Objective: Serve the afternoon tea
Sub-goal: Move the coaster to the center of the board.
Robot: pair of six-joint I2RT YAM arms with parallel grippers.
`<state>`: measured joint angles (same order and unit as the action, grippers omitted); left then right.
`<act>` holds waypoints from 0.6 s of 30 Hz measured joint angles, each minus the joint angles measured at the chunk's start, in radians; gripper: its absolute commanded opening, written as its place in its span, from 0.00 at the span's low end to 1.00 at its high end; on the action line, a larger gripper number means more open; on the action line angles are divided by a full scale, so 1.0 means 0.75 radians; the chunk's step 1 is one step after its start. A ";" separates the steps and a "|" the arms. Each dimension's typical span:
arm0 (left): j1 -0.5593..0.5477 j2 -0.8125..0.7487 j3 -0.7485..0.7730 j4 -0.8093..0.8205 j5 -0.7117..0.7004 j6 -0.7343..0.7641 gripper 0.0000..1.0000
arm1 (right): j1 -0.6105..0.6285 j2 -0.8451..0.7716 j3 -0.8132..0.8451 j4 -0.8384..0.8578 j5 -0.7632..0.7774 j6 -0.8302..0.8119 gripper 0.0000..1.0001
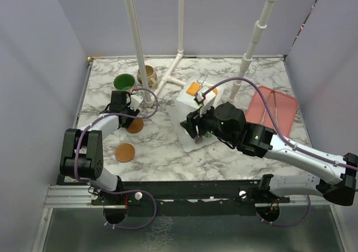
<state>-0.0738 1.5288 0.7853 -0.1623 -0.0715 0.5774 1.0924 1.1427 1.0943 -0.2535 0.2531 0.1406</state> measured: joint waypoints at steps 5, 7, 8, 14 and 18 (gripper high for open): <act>-0.051 -0.002 -0.040 0.076 0.003 0.020 0.58 | 0.026 -0.005 -0.020 0.023 0.010 0.012 0.58; -0.084 -0.016 -0.058 0.094 0.010 0.025 0.58 | 0.037 -0.005 -0.035 0.029 0.015 0.017 0.57; -0.101 -0.026 -0.070 0.097 0.016 0.027 0.58 | 0.041 -0.006 -0.044 0.033 0.016 0.018 0.56; -0.219 -0.123 -0.149 0.062 0.103 0.045 0.56 | 0.053 -0.006 -0.111 0.037 0.026 0.022 0.54; -0.287 -0.145 -0.153 0.014 0.181 0.050 0.55 | 0.060 -0.011 -0.135 0.037 0.031 0.022 0.53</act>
<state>-0.2890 1.4200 0.6708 -0.1520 0.0643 0.6151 1.1370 1.1347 0.9932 -0.2260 0.2760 0.1574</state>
